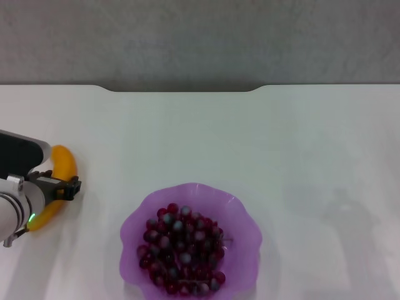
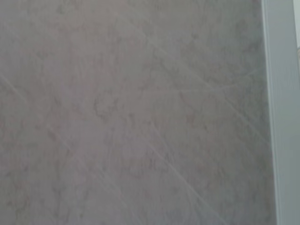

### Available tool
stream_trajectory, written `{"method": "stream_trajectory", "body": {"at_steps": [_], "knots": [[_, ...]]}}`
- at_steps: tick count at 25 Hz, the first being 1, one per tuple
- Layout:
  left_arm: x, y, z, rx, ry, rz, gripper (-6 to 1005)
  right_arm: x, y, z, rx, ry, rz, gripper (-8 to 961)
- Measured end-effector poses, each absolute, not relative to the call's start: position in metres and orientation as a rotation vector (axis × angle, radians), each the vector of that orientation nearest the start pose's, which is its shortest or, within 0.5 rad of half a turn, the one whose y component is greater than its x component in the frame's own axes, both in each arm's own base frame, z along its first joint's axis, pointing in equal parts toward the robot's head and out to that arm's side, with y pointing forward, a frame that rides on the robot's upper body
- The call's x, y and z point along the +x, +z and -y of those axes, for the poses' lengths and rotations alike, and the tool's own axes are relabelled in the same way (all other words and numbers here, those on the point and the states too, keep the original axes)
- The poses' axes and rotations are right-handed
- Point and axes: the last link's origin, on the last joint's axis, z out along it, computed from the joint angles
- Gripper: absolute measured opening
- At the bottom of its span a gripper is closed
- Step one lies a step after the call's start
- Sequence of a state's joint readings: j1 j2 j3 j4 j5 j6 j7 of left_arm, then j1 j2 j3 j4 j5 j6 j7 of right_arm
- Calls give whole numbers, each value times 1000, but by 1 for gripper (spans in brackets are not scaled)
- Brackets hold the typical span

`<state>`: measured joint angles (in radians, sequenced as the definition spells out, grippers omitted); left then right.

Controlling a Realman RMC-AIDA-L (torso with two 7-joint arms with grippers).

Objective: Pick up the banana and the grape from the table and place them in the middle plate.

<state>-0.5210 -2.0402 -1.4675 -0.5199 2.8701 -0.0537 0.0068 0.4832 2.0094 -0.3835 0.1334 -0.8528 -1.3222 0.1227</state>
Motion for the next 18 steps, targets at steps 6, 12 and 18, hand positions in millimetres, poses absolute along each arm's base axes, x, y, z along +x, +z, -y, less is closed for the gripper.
{"method": "stream_trajectory", "body": {"at_steps": [6, 12, 18], "knots": [[-347, -33, -393, -1833, 75, 912, 605, 360, 37, -324, -1398, 647, -507, -1], [-345, -33, -394, -1833, 69, 910, 500, 361, 36, -324, -1400, 642, -512, -1], [-339, -32, -398, -1835, 46, 898, 508, 363, 35, -324, -1404, 629, -526, -1]]}}
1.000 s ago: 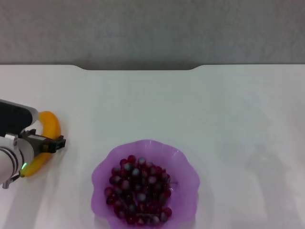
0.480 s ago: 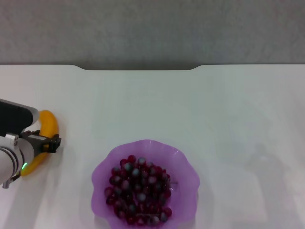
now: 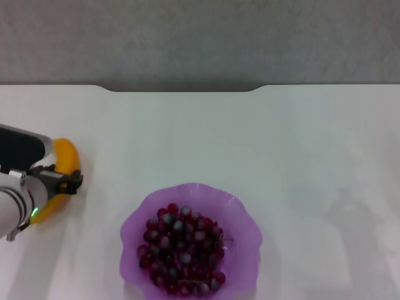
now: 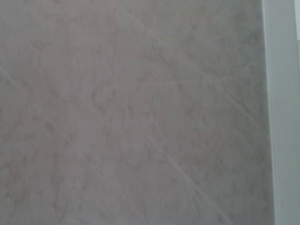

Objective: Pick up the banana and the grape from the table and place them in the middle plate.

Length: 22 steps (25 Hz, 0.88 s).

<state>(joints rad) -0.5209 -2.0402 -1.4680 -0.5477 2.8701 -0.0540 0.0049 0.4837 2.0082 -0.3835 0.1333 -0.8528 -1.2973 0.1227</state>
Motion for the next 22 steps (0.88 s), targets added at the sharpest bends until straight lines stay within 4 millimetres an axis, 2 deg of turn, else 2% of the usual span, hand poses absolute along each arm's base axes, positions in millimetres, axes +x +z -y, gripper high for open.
{"method": "stream_trajectory", "body": {"at_steps": [7, 12, 15, 18, 22], "knots": [[-306, -20, -414, -1853, -38, 816, 517, 365, 36, -323, -1403, 622, -528, -1], [-265, -2, -413, -1898, -73, 691, 524, 368, 36, -323, -1406, 607, -539, -2], [-234, 6, -403, -1949, -80, 616, 527, 369, 35, -324, -1410, 597, -549, -2], [-205, 6, -384, -2018, -75, 547, 531, 369, 35, -324, -1410, 595, -551, -2], [-171, -9, -354, -2144, -43, 415, 537, 369, 35, -325, -1411, 595, -549, -2]]}}
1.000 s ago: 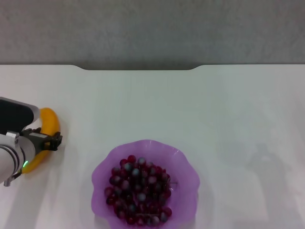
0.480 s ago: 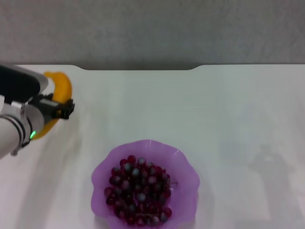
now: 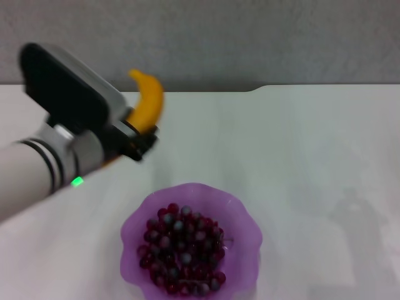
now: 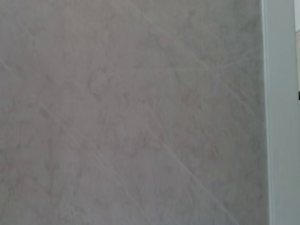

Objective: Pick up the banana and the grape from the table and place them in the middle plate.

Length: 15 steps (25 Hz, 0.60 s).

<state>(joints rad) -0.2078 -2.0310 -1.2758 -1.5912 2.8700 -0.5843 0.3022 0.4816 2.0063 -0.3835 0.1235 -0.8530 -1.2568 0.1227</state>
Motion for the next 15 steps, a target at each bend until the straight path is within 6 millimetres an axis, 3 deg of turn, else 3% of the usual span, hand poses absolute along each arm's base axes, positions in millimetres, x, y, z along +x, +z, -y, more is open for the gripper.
{"method": "stream_trajectory", "body": {"at_steps": [6, 10, 15], "knots": [[-161, -58, -312, -2381, 159, 349, 544, 370, 36, -325, -1410, 593, -546, -2], [-159, -75, -297, -2465, 250, 294, 550, 370, 38, -325, -1407, 590, -542, -1], [-157, -81, -289, -2505, 302, 259, 556, 371, 39, -325, -1406, 588, -541, -1]]}}
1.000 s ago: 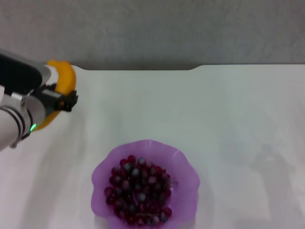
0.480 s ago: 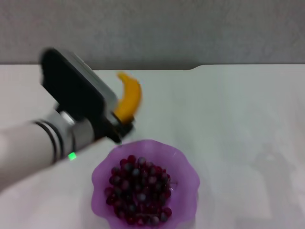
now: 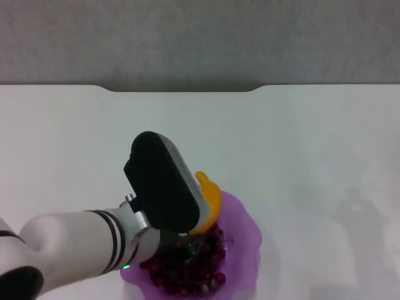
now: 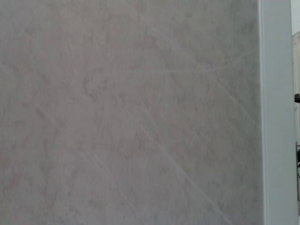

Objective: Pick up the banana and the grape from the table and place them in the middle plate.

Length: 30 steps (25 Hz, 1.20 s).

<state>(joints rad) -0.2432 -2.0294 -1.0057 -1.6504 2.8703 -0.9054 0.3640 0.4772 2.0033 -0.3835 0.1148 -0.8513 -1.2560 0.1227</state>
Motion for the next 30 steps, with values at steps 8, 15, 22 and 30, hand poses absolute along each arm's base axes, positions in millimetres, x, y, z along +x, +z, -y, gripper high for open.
{"method": "stream_trajectory", "body": {"at_steps": [8, 15, 22, 30], "knots": [[-151, -85, -284, -2528, 300, 233, 567, 371, 39, -325, -1406, 588, -542, -1], [-146, -85, -284, -2528, 277, 226, 576, 371, 39, -325, -1406, 588, -542, -1], [-146, -85, -284, -2527, 275, 228, 816, 371, 39, -325, -1406, 588, -542, -1], [-139, -82, -284, -2523, 249, 207, 845, 371, 39, -325, -1406, 587, -542, -1]]}}
